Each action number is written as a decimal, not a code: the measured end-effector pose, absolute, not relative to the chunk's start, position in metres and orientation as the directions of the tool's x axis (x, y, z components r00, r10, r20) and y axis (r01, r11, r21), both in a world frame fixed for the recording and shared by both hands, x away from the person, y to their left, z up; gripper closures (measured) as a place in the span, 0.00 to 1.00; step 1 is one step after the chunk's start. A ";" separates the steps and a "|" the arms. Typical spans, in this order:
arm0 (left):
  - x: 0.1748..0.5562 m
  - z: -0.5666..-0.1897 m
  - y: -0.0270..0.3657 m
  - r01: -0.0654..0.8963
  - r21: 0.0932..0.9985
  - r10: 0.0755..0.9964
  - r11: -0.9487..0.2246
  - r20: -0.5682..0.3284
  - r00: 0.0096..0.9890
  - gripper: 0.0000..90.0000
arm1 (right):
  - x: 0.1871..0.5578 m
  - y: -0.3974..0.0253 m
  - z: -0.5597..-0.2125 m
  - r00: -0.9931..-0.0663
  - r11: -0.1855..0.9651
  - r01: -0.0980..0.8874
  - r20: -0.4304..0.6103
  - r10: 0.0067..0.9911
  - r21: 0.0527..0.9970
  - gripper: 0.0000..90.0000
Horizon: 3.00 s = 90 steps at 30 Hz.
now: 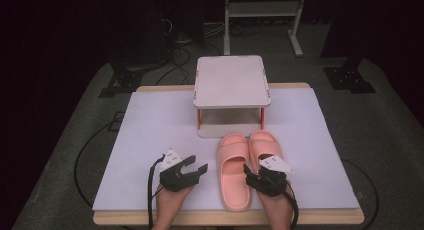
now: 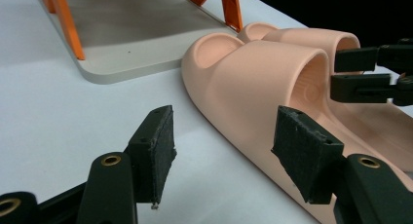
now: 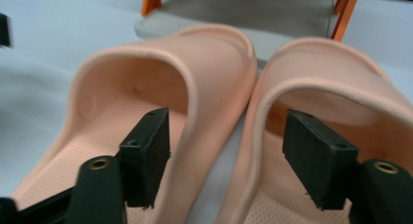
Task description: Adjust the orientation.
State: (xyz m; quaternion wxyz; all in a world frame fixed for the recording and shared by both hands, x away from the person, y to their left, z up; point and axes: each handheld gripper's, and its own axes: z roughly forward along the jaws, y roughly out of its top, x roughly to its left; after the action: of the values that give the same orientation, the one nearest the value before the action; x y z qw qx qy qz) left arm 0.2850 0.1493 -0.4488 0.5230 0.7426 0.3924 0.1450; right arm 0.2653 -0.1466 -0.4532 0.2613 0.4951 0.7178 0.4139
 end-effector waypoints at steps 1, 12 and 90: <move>0.285 -0.449 0.150 0.430 0.891 0.734 -0.143 -0.195 0.650 0.44 | 0.265 -0.147 -0.453 -0.373 0.167 0.494 0.035 0.927 0.853 0.43; 0.284 -0.452 0.158 0.434 0.890 0.741 -0.139 -0.197 0.642 0.44 | 0.270 -0.140 -0.450 -0.364 0.158 0.504 0.042 0.931 0.849 0.45; 0.284 -0.444 0.199 0.412 0.906 0.788 -0.091 -0.187 0.586 0.39 | 0.188 -0.150 -0.375 -0.252 0.035 0.198 0.016 0.968 0.980 0.88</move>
State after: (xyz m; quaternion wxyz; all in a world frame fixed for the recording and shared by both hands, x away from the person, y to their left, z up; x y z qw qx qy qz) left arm 0.2843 0.1993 -0.4438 0.5282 0.7170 0.4186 0.1780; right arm 0.1883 -0.1503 -0.3751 0.3816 0.4777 0.6098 0.5042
